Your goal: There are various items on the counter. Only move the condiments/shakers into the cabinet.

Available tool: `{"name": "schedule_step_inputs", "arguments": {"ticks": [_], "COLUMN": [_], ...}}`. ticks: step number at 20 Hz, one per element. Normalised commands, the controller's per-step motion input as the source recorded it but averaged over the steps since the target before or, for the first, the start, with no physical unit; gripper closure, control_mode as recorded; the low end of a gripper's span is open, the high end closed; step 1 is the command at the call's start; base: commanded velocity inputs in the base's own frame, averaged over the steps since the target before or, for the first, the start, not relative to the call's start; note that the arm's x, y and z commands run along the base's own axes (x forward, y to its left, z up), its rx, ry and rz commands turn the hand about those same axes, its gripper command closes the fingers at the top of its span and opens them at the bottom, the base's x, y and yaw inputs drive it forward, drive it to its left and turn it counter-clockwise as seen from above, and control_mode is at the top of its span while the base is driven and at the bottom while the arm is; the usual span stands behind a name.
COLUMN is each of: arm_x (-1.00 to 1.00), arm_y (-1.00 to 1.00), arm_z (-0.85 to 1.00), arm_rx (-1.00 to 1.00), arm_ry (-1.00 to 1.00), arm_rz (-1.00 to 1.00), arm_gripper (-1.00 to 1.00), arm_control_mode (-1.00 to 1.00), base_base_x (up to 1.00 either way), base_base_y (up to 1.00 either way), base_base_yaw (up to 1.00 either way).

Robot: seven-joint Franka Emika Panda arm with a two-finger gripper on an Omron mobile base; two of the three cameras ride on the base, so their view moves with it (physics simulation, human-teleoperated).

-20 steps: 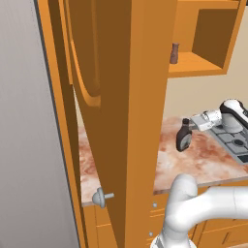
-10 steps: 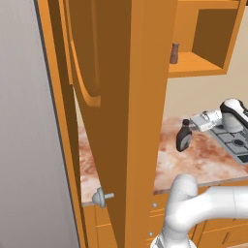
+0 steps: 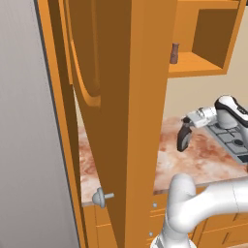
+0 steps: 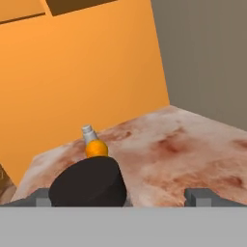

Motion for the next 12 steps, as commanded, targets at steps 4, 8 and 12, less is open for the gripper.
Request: {"name": "schedule_step_inputs", "arguments": {"ticks": [4,8,12], "arm_x": [0.16,0.0,0.0], "arm_y": [0.0,0.0,0.0], "arm_z": [0.0,0.0,0.0], "arm_rx": [0.0,0.0,0.0], "arm_ry": [0.0,0.0,0.0], "arm_rz": [0.0,0.0,0.0], "arm_gripper": [-1.0,1.0,1.0], "arm_control_mode": [-1.0,-1.0,-1.0], "base_base_x": [0.0,0.0,0.0], "base_base_y": [0.0,0.0,0.0], "base_base_yaw": [0.0,0.0,0.0]}}
